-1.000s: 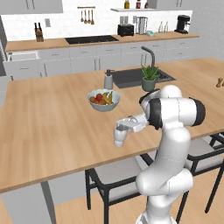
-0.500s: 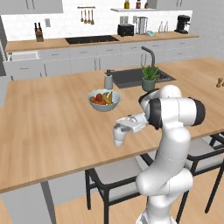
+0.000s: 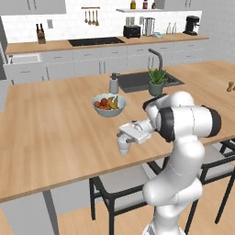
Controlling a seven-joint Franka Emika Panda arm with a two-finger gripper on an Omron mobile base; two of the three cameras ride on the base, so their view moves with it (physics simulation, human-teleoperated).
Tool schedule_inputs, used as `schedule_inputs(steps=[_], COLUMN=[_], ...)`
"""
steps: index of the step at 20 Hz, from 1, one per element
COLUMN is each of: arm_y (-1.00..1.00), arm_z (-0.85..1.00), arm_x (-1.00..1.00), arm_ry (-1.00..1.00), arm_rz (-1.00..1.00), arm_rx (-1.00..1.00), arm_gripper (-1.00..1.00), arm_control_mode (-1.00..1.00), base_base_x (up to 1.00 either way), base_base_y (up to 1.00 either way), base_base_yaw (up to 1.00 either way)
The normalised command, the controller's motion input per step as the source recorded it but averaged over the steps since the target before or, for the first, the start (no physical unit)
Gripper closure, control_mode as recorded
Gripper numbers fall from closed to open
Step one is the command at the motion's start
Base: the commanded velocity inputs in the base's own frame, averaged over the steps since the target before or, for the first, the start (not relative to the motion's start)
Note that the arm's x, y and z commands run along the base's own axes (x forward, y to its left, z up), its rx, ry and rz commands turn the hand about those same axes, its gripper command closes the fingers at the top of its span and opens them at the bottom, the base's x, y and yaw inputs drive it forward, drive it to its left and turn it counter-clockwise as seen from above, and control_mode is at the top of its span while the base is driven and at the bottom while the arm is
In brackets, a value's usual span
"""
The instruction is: Take a straw from the drawer in front and place it inside the glass cup on the dining counter.
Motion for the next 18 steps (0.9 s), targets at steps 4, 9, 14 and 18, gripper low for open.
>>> schedule_inputs(steps=[4, 9, 14, 18], arm_y=[0.0, -0.01, 0.0, 0.0], arm_z=[0.45, 0.56, 0.55, 0.39], arm_x=[-0.01, 0.0, -0.21, -0.24], arm_ry=[-0.11, -0.12, -0.25, -0.33], arm_rz=[0.0, -0.01, 0.0, 0.0], arm_rx=[-0.06, -0.11, -0.28, -0.4], arm_gripper=[-1.0, -1.0, -1.0, -1.0], arm_control_mode=[-1.0, -1.0, -1.0, -1.0], base_base_x=[0.0, 0.0, 0.0, 0.0], base_base_y=[0.0, 0.0, 0.0, 0.0], base_base_yaw=[0.0, 0.0, 0.0, 0.0])
